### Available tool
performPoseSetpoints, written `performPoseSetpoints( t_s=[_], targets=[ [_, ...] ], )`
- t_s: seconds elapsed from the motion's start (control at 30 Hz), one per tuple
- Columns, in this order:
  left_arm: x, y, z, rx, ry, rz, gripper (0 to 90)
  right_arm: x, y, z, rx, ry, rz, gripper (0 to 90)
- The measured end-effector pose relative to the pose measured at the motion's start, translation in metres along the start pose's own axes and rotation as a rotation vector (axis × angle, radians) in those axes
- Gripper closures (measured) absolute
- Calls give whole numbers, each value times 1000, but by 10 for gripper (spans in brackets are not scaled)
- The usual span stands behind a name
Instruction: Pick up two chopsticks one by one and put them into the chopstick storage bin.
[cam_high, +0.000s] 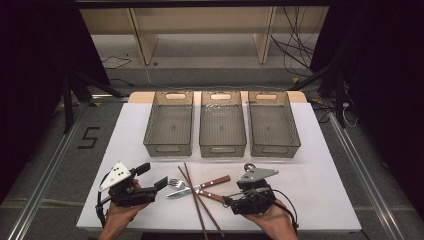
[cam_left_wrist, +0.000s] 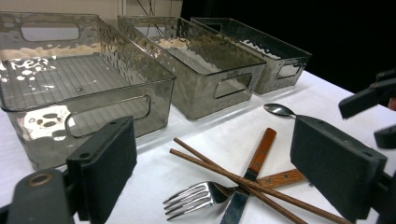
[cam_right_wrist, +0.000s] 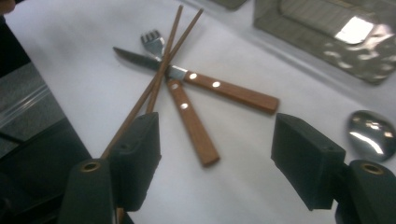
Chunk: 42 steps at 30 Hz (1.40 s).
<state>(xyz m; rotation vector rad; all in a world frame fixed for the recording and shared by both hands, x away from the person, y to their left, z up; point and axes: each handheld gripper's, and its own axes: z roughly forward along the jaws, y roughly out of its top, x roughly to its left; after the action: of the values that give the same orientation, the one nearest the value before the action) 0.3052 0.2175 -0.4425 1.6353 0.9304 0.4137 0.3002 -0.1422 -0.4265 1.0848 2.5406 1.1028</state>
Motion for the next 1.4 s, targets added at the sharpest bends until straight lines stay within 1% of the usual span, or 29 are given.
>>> performPoseSetpoints(
  t_s=[0.03,0.17,0.2,0.23,0.27,0.37,0.4,0.43,0.47,0.5,0.57,0.67,0.77,0.9,1.2,1.23,1.27,1.3,1.33,1.4],
  targets=[
    [0,0,0,1,0,3,141,0,0,0,0,0,0,347],
    [0,0,0,-2,4,0,142,11,5,13,47,21,-31,378],
    [0,0,-1,-3,4,0,141,16,7,20,76,30,-39,403],
    [0,0,-1,-4,5,0,141,18,8,23,90,36,-44,412],
    [1,0,-1,-4,5,2,141,18,8,23,90,36,-44,412],
    [1,0,-1,-4,7,1,141,25,11,32,124,43,-55,448],
    [1,0,-1,-4,7,1,141,27,11,38,140,53,-61,467],
    [1,1,-1,-5,7,2,141,27,11,38,140,53,-61,467],
    [1,1,-1,-5,8,2,141,29,12,43,156,61,-76,494],
    [1,1,-1,-4,8,2,141,29,12,43,156,61,-76,494],
    [1,1,-2,-4,8,1,141,33,11,50,181,75,-73,532],
    [1,1,-2,-5,7,0,141,35,12,54,195,81,-77,551],
    [1,1,-2,-6,8,-1,141,37,12,59,218,84,-81,594],
    [1,1,-2,-7,6,-1,141,40,11,68,249,94,-72,635],
    [1,1,-2,-7,6,-1,141,42,11,79,281,81,-77,698],
    [1,1,-2,-7,6,-1,141,43,11,80,284,78,-81,707],
    [1,1,-2,-7,6,-1,141,43,11,81,284,66,-88,730],
    [1,1,-2,-7,6,-1,141,43,11,81,284,66,-88,730],
    [1,1,-2,-6,6,-1,141,43,12,82,285,60,-87,757],
    [1,1,-2,-8,6,-1,141,43,12,82,288,58,-82,771]
  ],
)
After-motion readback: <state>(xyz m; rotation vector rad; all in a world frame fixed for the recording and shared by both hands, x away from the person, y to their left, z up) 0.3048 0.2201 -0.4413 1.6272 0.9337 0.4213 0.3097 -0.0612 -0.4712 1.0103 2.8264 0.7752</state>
